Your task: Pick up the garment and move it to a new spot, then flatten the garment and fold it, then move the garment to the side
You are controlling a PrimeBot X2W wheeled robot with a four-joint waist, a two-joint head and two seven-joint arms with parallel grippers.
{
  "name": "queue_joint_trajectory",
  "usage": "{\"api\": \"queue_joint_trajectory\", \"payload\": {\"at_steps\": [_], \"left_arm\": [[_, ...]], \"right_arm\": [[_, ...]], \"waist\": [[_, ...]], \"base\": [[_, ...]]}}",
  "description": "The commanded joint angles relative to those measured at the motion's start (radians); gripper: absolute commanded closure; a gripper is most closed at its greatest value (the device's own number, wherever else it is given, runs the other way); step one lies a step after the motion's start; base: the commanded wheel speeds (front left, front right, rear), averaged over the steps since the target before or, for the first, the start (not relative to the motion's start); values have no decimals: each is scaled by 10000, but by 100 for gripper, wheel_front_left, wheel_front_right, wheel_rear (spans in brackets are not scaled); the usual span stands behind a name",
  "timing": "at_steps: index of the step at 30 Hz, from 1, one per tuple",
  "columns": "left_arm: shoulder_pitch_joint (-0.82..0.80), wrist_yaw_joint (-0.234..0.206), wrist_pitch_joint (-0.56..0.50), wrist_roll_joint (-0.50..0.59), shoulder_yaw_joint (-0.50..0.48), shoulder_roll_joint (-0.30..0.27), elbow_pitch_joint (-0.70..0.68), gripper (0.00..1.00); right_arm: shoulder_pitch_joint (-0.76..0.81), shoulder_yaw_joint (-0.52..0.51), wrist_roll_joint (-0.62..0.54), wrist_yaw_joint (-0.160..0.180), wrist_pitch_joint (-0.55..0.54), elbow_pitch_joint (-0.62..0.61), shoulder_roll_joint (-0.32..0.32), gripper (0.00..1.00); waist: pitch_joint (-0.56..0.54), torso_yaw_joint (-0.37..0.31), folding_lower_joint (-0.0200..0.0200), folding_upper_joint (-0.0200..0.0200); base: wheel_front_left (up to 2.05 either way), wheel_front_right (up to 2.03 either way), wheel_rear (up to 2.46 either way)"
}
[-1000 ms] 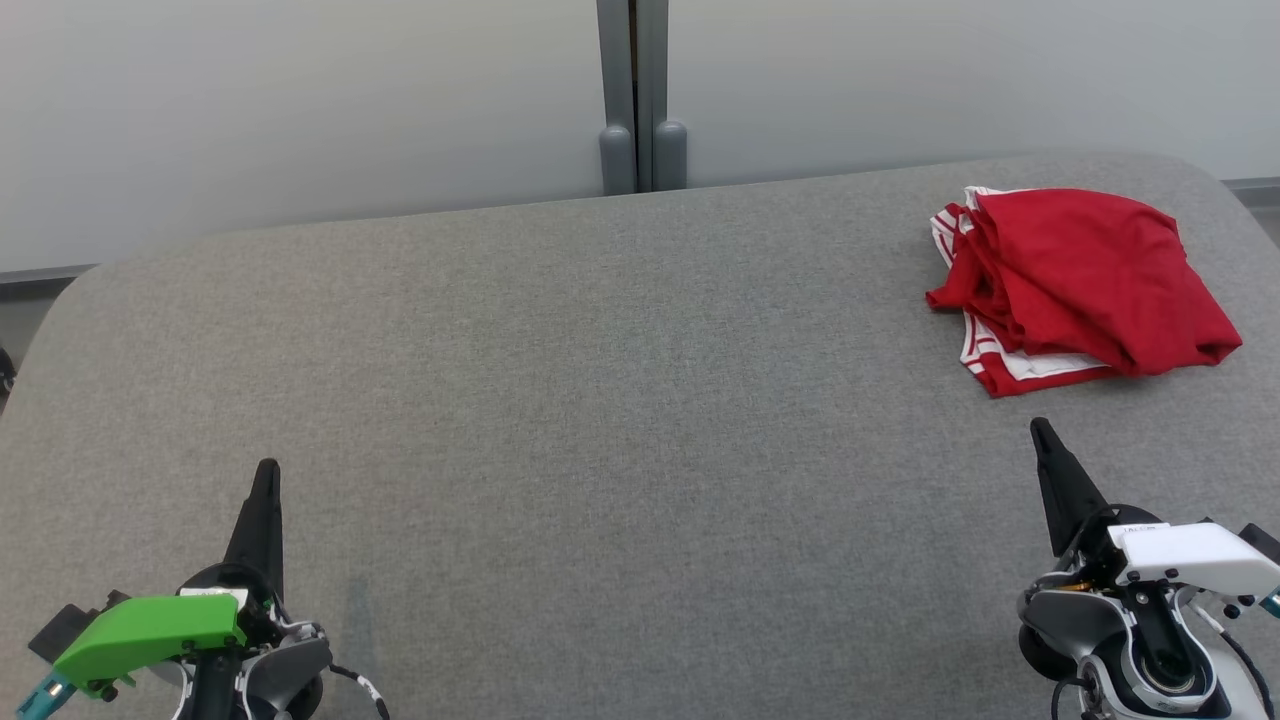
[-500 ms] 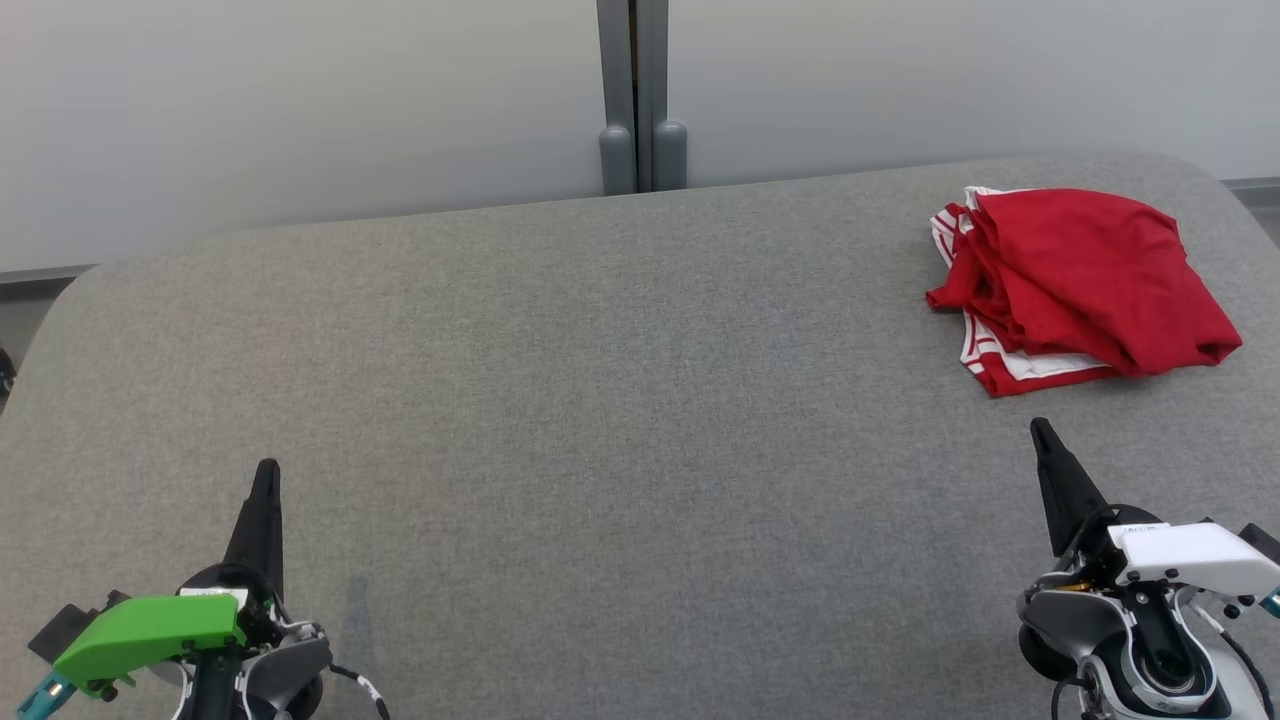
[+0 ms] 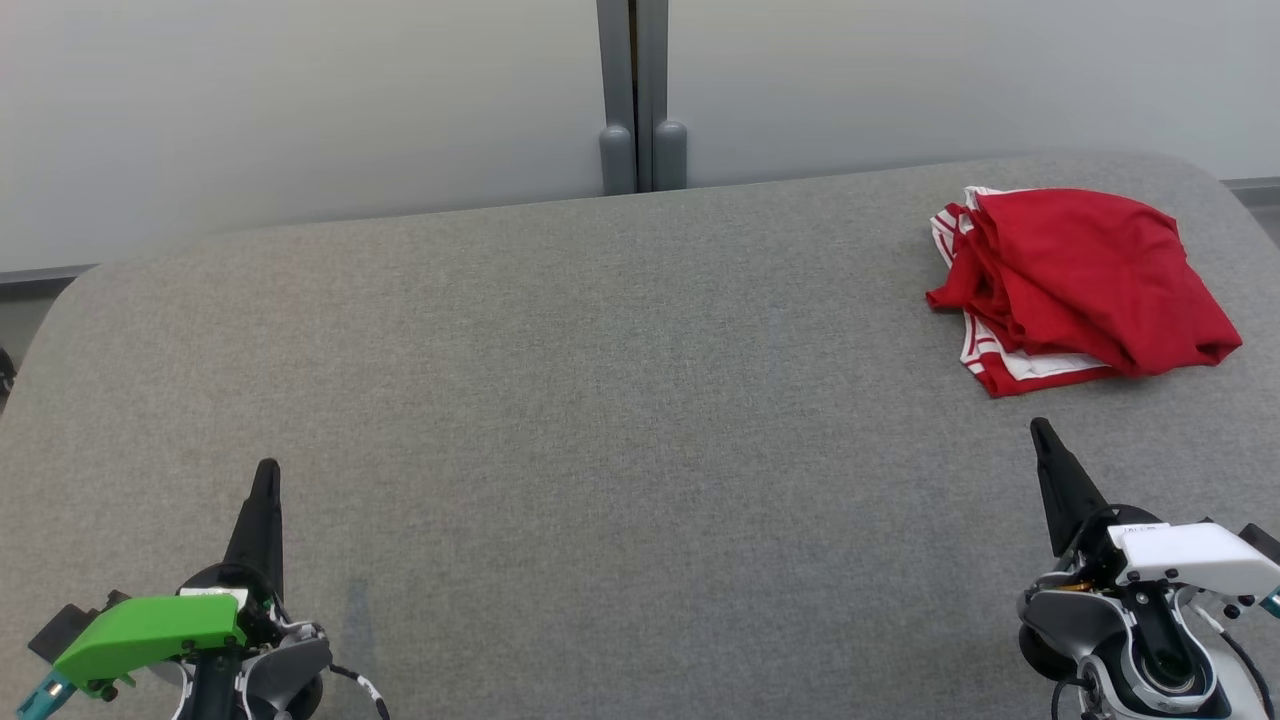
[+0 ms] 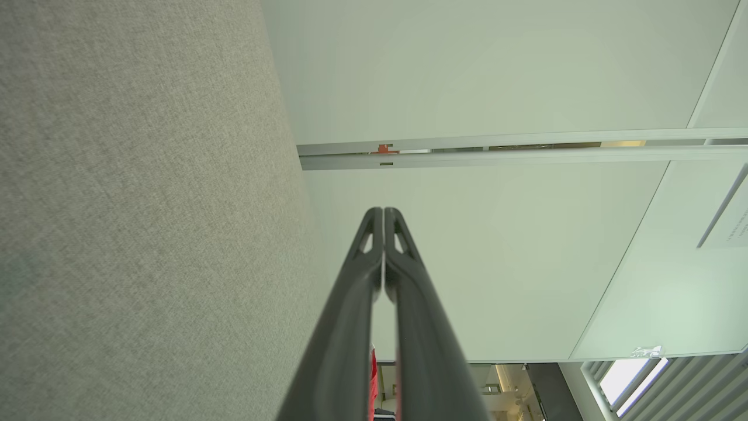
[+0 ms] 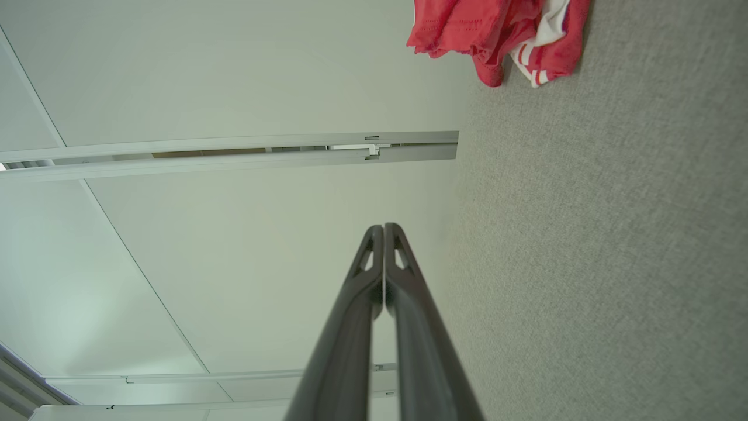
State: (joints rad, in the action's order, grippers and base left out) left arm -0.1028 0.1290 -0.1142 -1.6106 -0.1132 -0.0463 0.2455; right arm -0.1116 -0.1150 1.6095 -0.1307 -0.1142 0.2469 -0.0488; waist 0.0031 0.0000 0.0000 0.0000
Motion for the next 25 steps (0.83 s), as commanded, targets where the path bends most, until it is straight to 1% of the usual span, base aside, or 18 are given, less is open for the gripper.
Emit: {"api": "queue_joint_trajectory", "payload": {"at_steps": [1, 25], "left_arm": [[-106, 32, -35, -43, -23, -73, -16, 100], [-106, 32, -34, -44, -22, -72, -17, 100]], "right_arm": [[75, -13, 64, -2, -33, -56, -8, 100], [74, -12, 65, 0, -32, -55, -8, 100]], "waist": [[0, 0, 0, 0], [0, 0, 0, 0]], "base": [[0, 0, 0], [0, 0, 0]]}}
